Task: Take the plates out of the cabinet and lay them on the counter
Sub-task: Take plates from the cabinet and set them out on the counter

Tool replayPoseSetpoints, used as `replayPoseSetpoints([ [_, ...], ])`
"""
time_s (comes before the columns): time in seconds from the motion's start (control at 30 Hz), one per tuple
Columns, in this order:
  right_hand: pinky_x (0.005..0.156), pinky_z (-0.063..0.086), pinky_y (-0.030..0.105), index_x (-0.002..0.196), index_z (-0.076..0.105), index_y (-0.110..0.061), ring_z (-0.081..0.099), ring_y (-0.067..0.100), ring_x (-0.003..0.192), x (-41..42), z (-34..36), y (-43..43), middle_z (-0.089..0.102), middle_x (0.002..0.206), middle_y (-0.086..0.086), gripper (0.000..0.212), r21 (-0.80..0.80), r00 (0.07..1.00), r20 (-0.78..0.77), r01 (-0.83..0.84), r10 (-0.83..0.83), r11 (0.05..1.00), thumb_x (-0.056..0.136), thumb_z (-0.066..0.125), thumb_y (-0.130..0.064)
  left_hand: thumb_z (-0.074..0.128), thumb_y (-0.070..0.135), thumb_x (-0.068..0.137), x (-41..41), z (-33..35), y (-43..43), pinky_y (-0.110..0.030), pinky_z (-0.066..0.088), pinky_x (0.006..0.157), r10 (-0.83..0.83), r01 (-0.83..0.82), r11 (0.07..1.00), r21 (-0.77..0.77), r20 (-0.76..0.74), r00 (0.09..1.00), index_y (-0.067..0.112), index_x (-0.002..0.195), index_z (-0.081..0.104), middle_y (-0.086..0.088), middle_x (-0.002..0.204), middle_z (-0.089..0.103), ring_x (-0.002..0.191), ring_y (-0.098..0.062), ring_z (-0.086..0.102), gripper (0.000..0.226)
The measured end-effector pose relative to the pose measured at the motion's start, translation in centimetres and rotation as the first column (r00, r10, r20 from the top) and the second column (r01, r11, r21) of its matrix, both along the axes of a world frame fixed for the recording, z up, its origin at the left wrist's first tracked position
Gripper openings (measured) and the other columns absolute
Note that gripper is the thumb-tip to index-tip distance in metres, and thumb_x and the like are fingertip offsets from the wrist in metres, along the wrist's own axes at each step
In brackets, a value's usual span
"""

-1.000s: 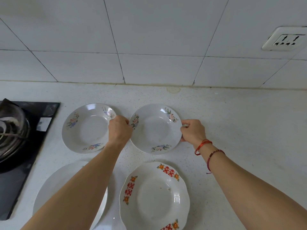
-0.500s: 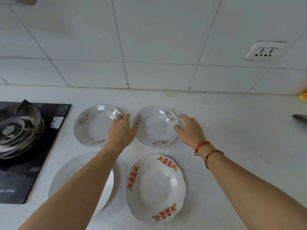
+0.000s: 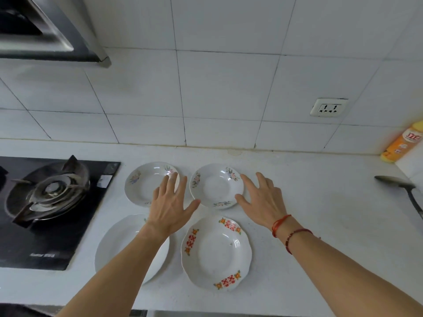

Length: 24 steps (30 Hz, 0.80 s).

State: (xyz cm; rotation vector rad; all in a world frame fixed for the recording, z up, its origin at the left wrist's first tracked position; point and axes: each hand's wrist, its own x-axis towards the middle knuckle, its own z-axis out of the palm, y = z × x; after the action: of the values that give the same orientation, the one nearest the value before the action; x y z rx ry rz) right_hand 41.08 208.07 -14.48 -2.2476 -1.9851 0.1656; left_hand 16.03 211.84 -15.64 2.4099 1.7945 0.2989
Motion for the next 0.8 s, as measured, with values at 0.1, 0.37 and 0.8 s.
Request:
replayPoseSetpoints([
  [0.1,0.099,0.039,0.047,0.152,0.028,-0.031,0.04,0.035,0.129,-0.2,0.5,-1.2,0.031,0.152,0.016,0.063,0.025,1.0,0.026,-0.013,0.013,1.0,0.095,0.044,-0.053,0.022,0.072,0.083,-0.3,0.7,-1.3,-0.05,0.024,0.114,-0.001,0.001,1.0,0.013,-0.008,1.0,0.018,0.152,0.028,-0.014,0.161,0.021,0.148,-0.037,0.016,0.088],
  [0.37,0.11,0.029,0.052,0.153,0.023,-0.034,0.03,0.035,0.139,-0.3,0.8,-3.3,0.022,0.158,0.015,0.064,0.021,0.996,0.068,-0.053,0.051,0.998,0.095,0.037,-0.058,0.017,0.075,0.083,-0.1,1.7,-3.8,-0.051,0.023,0.116,0.017,-0.015,0.998,0.055,-0.037,0.999,0.02,0.152,0.027,-0.013,0.161,0.019,0.148,-0.037,0.015,0.089],
  [0.8,0.109,0.031,0.054,0.154,0.019,-0.034,0.027,0.037,0.142,-0.6,1.2,-7.8,0.019,0.16,0.014,0.068,0.007,0.992,0.104,-0.069,0.068,0.998,0.094,0.03,-0.063,0.036,0.07,0.082,-0.4,2.4,-9.1,-0.05,0.04,0.101,0.028,-0.025,0.992,0.123,-0.025,0.999,0.019,0.143,0.04,-0.011,0.149,0.04,0.136,-0.034,0.036,0.079],
])
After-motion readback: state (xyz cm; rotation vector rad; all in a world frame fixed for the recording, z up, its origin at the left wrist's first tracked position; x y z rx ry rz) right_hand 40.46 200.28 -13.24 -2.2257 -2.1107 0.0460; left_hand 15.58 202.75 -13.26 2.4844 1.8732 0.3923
